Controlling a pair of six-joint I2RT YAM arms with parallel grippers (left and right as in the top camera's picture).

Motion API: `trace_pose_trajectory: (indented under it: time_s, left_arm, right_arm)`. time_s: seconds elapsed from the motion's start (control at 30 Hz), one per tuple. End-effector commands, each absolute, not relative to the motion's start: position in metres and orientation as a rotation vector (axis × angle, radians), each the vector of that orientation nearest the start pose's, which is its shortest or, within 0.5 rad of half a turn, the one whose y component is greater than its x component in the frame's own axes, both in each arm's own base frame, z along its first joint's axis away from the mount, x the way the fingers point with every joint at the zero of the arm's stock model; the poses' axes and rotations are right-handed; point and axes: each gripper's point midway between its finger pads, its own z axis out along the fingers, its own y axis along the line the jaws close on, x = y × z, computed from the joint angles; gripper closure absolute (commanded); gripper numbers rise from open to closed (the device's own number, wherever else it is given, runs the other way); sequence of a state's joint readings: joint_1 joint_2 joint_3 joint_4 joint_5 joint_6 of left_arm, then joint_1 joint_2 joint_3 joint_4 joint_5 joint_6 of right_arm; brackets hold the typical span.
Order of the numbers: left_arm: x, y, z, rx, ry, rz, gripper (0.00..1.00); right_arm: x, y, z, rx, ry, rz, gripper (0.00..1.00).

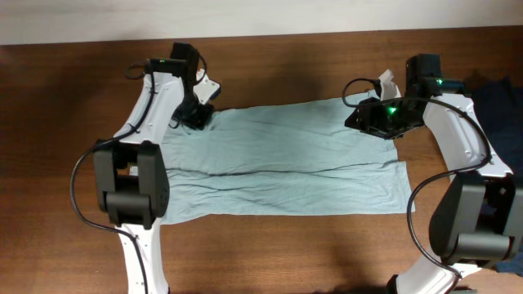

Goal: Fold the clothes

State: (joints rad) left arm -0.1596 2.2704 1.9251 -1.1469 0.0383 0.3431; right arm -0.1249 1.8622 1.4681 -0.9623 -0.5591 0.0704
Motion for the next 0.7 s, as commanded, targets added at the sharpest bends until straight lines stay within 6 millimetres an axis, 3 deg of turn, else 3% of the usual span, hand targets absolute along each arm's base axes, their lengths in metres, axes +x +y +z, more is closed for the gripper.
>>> trace_pose_trajectory:
  time_s: [0.0, 0.1, 0.27, 0.43, 0.67]
  left_arm:
    - [0.436, -0.078, 0.046, 0.654, 3.064, -0.009, 0.66]
    - [0.434, -0.069, 0.046, 0.618, 3.088, 0.065, 0.61]
    - [0.46, -0.04, 0.057, 0.524, 3.009, 0.293, 0.57]
    - [0.486, -0.03, 0.061, 0.449, 2.916, 0.297, 0.46]
    - [0.487, -0.033, 0.075, 0.413, 2.92, 0.251, 0.51]
  right_arm:
    - [0.403, 0.041, 0.122, 0.168, 2.775, 0.805, 0.48]
    - [0.403, 0.041, 0.122, 0.167, 2.775, 0.805, 0.48]
    - [0.403, 0.041, 0.122, 0.167, 2.775, 0.804, 0.48]
    - [0.403, 0.041, 0.122, 0.167, 2.775, 0.804, 0.48]
    - [0.405, 0.04, 0.122, 0.162, 2.765, 0.8, 0.47]
